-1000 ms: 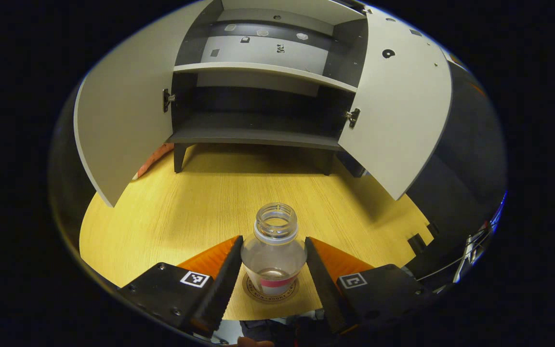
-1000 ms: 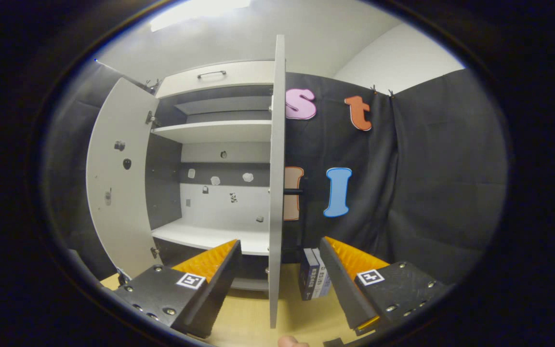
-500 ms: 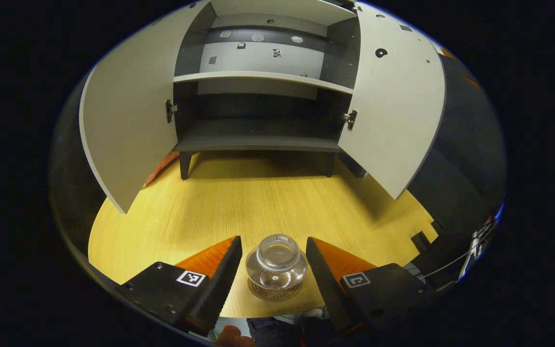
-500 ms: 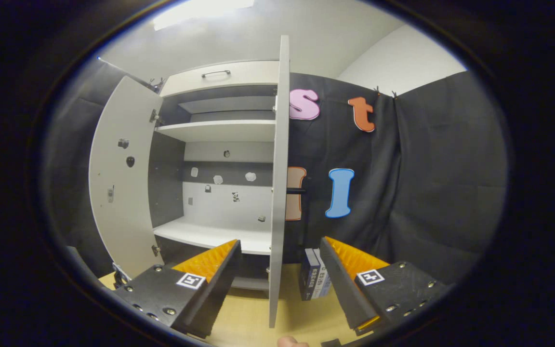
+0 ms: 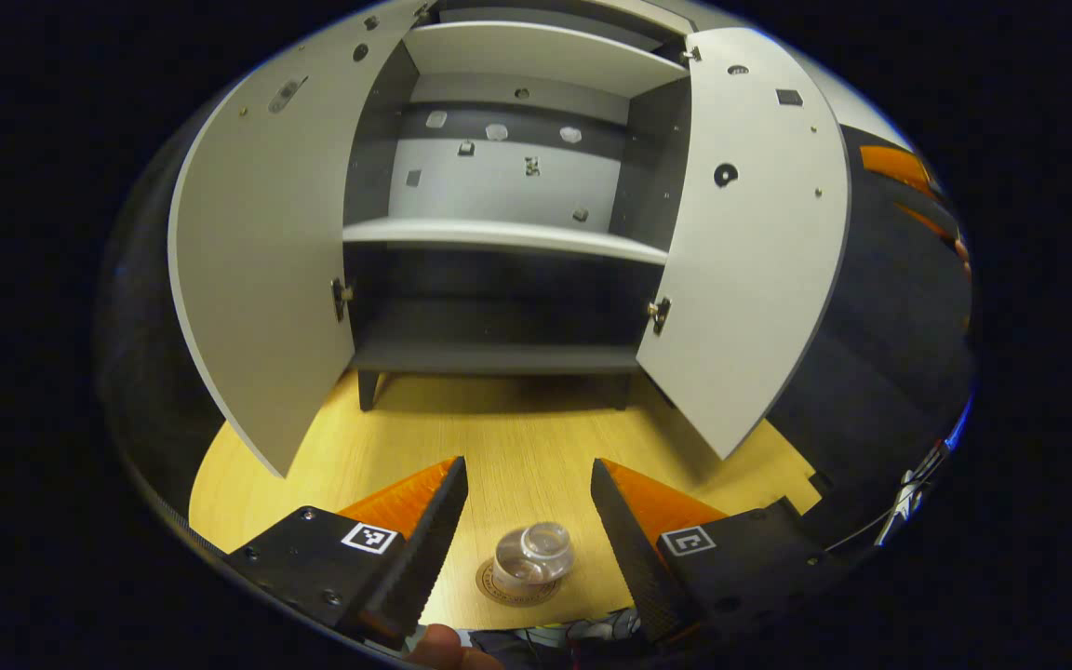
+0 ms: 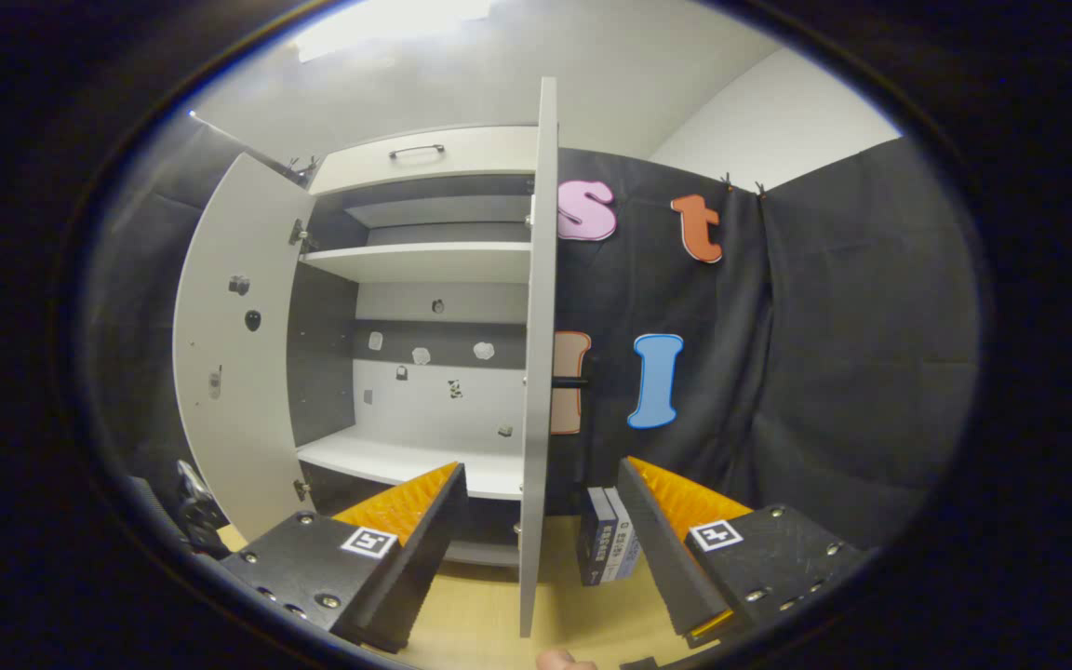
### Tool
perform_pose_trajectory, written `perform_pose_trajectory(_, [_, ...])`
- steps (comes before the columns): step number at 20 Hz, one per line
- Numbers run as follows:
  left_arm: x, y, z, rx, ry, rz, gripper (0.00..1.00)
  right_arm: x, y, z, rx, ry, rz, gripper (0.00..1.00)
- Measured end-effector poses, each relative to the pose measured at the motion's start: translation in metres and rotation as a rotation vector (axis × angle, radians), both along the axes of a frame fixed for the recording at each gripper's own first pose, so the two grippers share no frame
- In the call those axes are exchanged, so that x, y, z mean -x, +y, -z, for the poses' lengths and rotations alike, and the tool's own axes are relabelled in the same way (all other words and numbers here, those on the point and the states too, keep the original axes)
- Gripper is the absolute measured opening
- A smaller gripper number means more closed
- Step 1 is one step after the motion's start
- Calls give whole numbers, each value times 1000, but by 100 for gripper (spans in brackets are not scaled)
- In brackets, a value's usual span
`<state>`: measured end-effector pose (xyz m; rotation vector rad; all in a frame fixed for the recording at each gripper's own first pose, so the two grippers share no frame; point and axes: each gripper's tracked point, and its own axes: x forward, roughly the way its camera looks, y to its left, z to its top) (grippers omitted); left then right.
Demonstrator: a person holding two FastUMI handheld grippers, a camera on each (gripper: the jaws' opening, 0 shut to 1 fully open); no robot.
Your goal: Grasp the bottle in the cabinet with the left hand and place it on the coaster, then close the right door with the right hand and the left door with the left hand.
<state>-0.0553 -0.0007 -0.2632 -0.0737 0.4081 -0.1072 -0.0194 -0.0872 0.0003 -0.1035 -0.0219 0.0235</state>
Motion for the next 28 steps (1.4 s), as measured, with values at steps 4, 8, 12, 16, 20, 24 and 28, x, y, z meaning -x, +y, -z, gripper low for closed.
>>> perform_pose_trajectory(4, [-17, 8, -79, -12, -148, -41, 87, -3, -15, -6, 5, -22, 43, 98])
perform_pose_trajectory(8, [-26, 19, -148, -31, -263, -93, 87, -9, -29, -9, 11, -30, 88, 99])
perform_pose_trajectory(12, [-12, 33, -198, -36, -318, -167, 92, -19, -44, -15, 13, -46, 135, 99])
perform_pose_trajectory(16, [-6, 58, -226, -38, -368, -245, 96, -32, -49, -12, 8, -40, 154, 98])
perform_pose_trajectory(20, [2, 86, -237, -70, -392, -315, 96, -42, -43, -6, 9, -23, 143, 98])
perform_pose_trajectory(24, [7, 108, -233, -74, -383, -366, 95, -42, -37, -8, 28, -33, 121, 96])
perform_pose_trajectory(28, [5, 119, -232, -41, -379, -387, 96, -43, -22, -8, 37, -31, 81, 96])
